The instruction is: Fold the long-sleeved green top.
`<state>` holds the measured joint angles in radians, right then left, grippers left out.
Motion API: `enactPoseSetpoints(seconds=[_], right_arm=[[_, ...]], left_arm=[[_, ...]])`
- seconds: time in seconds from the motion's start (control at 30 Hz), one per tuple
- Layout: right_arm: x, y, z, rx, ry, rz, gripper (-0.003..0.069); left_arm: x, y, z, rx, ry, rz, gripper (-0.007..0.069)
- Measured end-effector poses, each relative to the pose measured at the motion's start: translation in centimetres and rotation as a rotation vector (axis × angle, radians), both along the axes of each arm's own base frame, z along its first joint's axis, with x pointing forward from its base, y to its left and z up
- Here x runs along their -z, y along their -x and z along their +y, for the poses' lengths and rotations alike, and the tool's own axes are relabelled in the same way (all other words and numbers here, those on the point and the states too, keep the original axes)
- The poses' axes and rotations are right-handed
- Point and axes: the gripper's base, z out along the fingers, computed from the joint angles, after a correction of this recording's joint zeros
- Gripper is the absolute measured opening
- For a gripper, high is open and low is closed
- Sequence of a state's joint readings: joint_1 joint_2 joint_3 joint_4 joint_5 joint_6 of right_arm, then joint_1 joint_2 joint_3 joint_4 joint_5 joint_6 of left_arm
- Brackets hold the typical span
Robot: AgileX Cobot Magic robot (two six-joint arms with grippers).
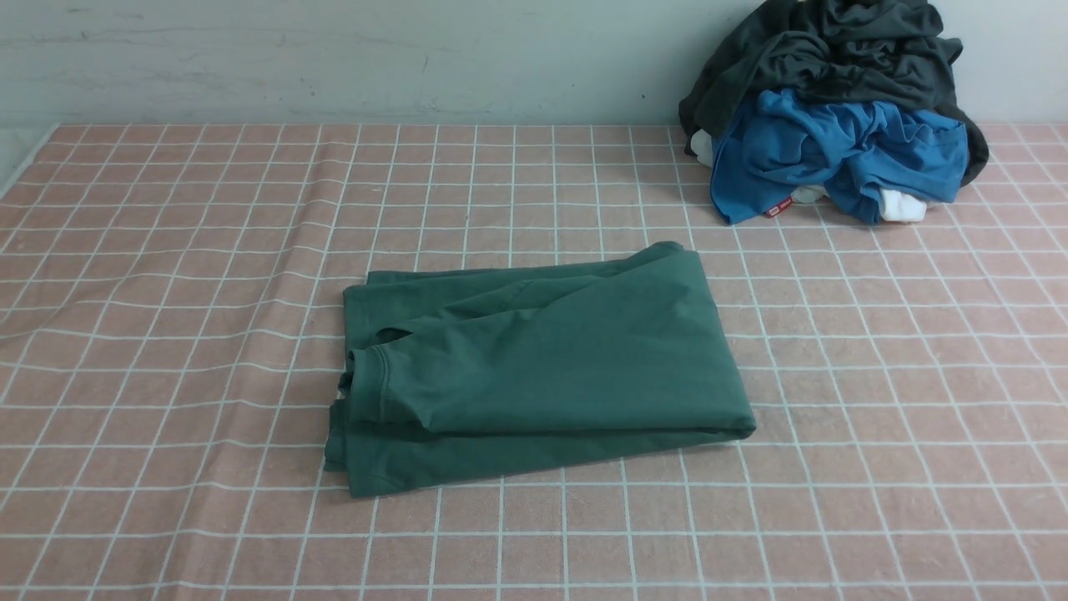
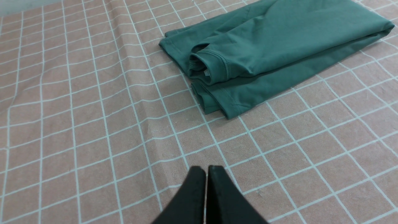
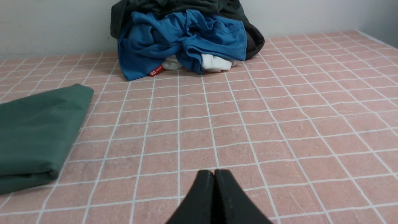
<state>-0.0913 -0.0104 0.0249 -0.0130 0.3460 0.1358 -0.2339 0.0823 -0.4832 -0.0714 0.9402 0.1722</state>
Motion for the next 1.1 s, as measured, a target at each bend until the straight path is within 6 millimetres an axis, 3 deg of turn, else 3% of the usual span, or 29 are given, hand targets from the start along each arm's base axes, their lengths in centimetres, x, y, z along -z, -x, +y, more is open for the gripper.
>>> enactPoseSetpoints(seconds=[1.1], right_arm=[[0.04,0.00,0.17,-0.033,0.011,0.008,-0.0014]], left_arm=[[0.00,0.00,0.00,0.000,0.000,0.000,-0.0003]])
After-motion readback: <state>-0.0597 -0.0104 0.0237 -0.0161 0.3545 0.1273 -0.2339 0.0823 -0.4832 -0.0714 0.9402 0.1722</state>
